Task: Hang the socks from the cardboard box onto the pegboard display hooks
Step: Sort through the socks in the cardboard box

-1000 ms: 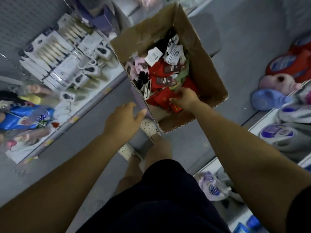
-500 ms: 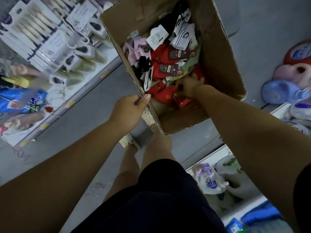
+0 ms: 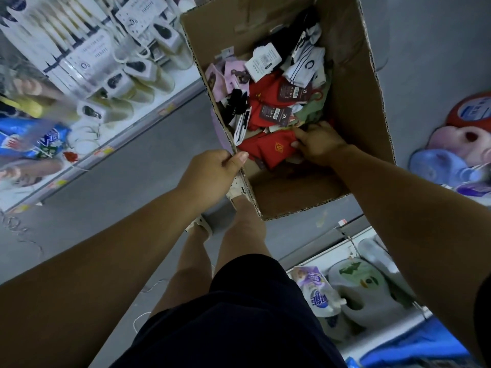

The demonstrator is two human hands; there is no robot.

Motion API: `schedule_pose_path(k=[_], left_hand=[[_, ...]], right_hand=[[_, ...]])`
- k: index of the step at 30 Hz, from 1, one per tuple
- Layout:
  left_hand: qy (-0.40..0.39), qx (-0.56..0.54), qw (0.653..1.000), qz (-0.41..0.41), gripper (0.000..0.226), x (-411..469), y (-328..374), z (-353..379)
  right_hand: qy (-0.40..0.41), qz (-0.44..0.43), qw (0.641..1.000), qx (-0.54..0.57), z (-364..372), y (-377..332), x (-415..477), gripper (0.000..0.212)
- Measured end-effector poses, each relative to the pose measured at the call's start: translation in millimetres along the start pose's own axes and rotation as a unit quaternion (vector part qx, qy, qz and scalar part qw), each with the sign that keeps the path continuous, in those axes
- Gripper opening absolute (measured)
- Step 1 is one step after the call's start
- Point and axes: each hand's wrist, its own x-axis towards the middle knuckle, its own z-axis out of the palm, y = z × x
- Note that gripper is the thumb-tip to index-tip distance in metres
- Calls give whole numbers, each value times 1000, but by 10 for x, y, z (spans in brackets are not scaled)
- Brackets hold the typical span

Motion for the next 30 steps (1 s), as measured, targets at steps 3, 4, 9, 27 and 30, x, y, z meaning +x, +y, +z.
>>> schedule_pose_path(k=[3, 4, 9, 27, 30], left_hand=[[1, 9, 1000, 5, 61, 12, 36, 55], [3, 11, 1000, 7, 60, 10, 41, 69], [12, 8, 1000, 11, 59, -10, 3, 90], [85, -25, 996, -25, 56, -105, -94, 118], [173, -5, 985, 23, 40, -310, -5, 192]], right_hand=[[-44, 19, 999, 22, 12, 52, -41, 48], [-51, 21, 998, 24, 22, 61, -47, 47], [-80, 13, 997, -2, 11, 70, -55, 56], [-113, 12, 931, 346, -346, -524, -811, 52], [-87, -1, 899, 430, -372, -647, -1008, 50]])
